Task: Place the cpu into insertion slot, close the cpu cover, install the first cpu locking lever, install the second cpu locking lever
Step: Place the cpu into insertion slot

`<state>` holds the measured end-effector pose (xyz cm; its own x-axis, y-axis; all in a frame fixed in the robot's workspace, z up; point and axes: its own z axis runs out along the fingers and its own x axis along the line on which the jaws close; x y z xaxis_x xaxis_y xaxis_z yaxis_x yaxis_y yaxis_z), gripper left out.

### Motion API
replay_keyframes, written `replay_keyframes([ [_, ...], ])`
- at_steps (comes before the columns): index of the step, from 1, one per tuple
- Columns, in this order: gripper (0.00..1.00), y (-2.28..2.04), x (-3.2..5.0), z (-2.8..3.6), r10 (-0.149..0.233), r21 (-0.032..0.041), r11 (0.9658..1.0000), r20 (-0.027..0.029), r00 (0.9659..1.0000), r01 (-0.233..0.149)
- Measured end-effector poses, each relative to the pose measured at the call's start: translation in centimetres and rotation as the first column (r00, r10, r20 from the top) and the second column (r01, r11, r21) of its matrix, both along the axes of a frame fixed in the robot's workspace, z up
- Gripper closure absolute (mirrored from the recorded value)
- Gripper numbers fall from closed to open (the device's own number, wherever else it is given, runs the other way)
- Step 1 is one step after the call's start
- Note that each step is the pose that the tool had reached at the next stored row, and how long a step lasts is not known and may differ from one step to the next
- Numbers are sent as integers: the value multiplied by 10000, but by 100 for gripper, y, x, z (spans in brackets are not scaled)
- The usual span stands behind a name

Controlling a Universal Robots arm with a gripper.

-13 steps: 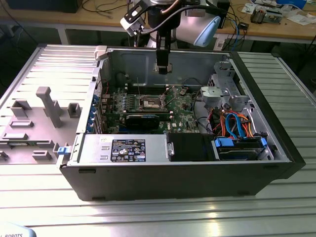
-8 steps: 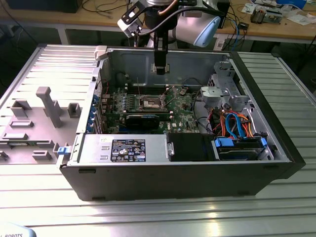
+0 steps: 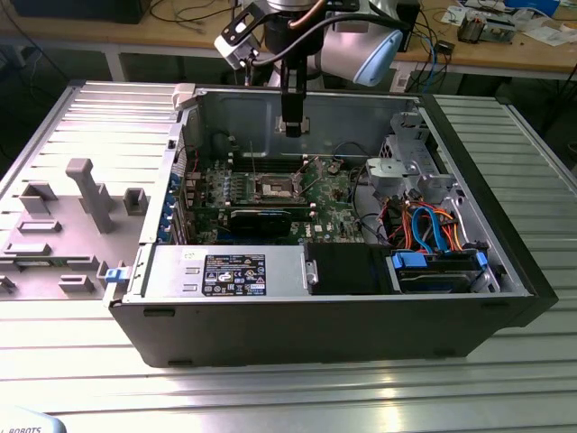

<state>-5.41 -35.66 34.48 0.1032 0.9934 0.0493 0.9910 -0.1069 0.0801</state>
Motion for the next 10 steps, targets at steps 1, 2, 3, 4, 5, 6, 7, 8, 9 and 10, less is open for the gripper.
replay_keyframes([
  [1, 46, 0, 0, -10, 0, 0, 10000, 0, 10000, 0],
  [2, 46, 0, 0, -19, 1, 0, 10000, 0, 10000, -1],
  [3, 46, 0, 0, -26, 0, 0, 10000, 0, 10000, 0],
  [4, 46, 0, 0, -33, 0, 0, 10000, 0, 10000, 0],
  [5, 46, 0, 0, -44, 0, 0, 10000, 0, 10000, 0],
  [6, 46, 0, 0, -52, 1, 0, 10000, 0, 10000, -1],
  [7, 46, 0, 0, -66, 0, -1, 10000, 0, 10000, 0],
  [8, 46, 0, 0, -81, 0, -1, 10000, 0, 10000, 0],
  [9, 46, 0, 0, -90, 0, -1, 10000, -1, 10000, 0],
  [10, 46, 0, 0, -105, 1, -1, 10000, 0, 10000, -1],
])
